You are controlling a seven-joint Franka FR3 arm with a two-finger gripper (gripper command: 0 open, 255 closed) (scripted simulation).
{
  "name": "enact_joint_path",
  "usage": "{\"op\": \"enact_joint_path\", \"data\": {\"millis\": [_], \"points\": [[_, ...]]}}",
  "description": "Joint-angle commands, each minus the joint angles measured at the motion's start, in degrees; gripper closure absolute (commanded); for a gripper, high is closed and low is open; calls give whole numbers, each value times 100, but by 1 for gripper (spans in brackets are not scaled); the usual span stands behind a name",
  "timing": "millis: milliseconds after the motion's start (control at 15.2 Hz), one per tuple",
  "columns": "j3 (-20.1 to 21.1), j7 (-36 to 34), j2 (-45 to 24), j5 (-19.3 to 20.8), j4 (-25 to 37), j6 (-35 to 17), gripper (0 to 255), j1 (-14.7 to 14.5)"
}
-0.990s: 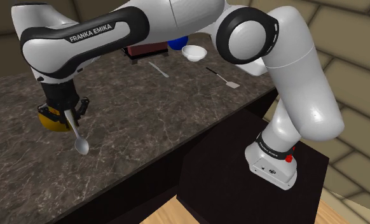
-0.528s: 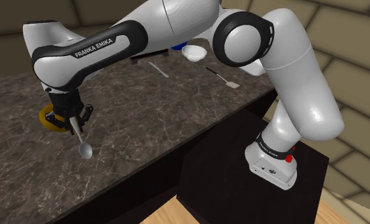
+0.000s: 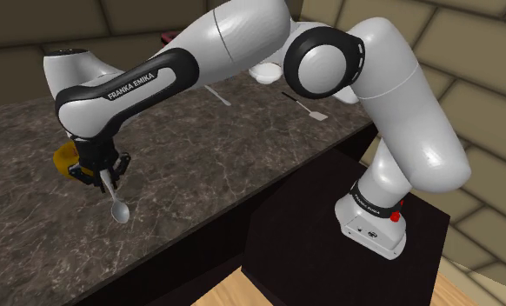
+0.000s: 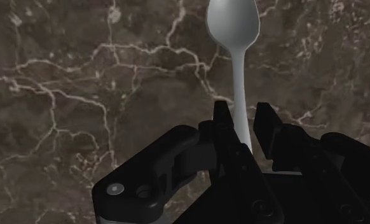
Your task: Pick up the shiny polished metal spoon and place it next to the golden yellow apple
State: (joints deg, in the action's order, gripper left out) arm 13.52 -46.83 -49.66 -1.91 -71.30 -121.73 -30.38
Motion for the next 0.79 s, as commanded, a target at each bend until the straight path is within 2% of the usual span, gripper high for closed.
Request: {"op": "enact_joint_path", "data": {"millis": [0,726], "points": [[-11,8,-105,7,-58,-99,255,-10],[-23,29,-243,17,-57,-234,255,-20]]}}
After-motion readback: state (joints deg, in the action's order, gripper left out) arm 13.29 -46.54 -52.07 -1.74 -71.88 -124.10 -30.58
